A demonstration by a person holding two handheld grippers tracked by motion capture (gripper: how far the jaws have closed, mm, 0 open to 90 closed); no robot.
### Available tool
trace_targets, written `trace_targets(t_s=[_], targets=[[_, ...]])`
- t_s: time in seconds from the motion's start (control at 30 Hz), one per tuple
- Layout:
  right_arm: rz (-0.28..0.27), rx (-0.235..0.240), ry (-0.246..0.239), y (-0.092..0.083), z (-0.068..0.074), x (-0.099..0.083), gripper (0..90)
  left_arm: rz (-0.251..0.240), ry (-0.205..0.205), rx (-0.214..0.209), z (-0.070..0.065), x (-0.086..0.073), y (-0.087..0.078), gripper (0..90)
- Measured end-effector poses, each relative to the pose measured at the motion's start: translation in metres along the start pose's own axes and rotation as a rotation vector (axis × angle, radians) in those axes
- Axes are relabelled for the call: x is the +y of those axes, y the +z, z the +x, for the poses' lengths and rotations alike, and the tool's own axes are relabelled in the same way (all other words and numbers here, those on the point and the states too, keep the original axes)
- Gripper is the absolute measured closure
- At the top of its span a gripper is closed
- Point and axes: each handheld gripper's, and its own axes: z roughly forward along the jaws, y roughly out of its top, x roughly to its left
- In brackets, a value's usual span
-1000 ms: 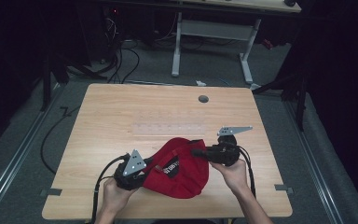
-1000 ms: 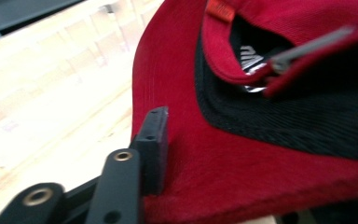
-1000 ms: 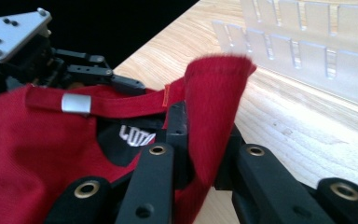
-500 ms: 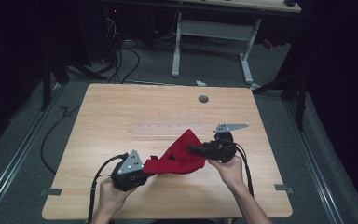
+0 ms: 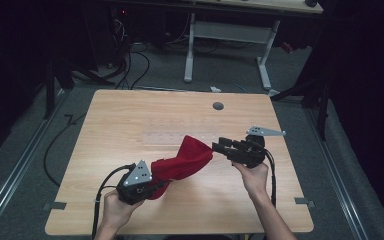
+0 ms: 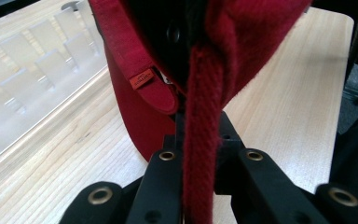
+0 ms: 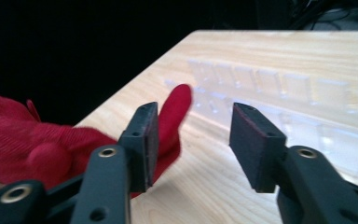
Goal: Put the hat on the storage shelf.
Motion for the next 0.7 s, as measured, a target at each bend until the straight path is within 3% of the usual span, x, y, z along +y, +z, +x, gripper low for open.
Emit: trace_targets(t_s=[0.17, 0.2, 0.33, 0.47, 0.7], targets=[[0.016, -0.056, 0.001, -0.005, -0.009, -0.009, 48.2, -0.028, -0.017, 0.013, 0.004, 0.006, -0.007, 84.6], [0.038, -0.085, -0.003, -0.003, -0.013, -0.016, 47.1, -0.033, -0.019, 0.019, 0.006, 0.007, -0.009, 84.5], [0.062, -0.111, -0.001, 0.002, -0.018, -0.025, 44.8, -0.062, -0.054, 0.045, 0.013, 0.011, -0.015, 84.4], [0.085, -0.179, -0.036, 0.007, -0.024, -0.04, 43.0, -0.081, -0.07, 0.068, 0.018, 0.016, -0.017, 84.4], [0.184, -0.332, -0.111, 0.017, -0.036, -0.07, 46.7, -0.112, -0.103, 0.083, 0.026, 0.025, -0.018, 84.2]])
